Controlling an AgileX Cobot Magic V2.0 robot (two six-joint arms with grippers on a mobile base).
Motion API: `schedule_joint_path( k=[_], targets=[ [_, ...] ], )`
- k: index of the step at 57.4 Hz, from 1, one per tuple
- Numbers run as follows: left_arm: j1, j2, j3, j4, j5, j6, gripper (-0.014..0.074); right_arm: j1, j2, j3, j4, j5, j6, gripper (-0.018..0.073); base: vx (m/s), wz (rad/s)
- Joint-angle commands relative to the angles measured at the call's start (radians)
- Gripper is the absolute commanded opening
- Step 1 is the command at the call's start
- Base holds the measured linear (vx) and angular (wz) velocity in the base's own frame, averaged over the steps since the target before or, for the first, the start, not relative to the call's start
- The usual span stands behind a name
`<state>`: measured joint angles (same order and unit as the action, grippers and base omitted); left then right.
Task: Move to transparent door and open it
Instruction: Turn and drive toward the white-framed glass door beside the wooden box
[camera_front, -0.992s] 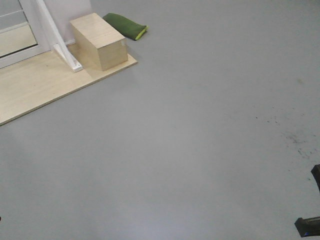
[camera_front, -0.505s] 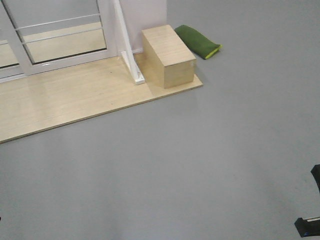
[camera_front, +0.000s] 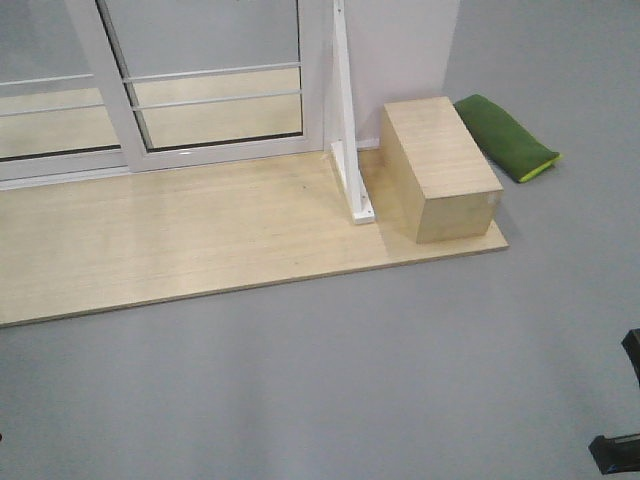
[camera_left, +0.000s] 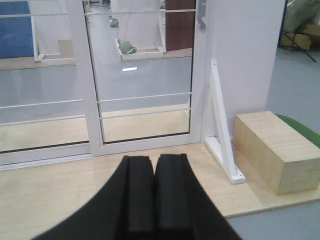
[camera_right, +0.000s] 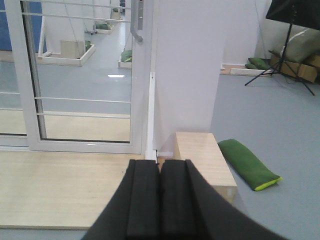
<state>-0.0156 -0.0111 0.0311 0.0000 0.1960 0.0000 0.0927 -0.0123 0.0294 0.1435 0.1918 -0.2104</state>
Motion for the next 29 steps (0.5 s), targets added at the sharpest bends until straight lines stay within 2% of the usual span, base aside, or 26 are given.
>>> schedule_joint_path(
  k=[1, 29],
  targets=[
    [-0.004, -0.014, 0.010, -0.006, -0.080, -0.007, -0.0003, -0.003, -0.013, 0.004, -0.005, -0.083, -0.007, 0.0011, 0.56, 0.29],
    [-0.004, -0.014, 0.010, -0.006, -0.080, -0.007, -0.0003, -0.003, -0.013, 0.004, -0.005, -0.083, -0.008, 0.0011, 0.56, 0.21]
  ],
)
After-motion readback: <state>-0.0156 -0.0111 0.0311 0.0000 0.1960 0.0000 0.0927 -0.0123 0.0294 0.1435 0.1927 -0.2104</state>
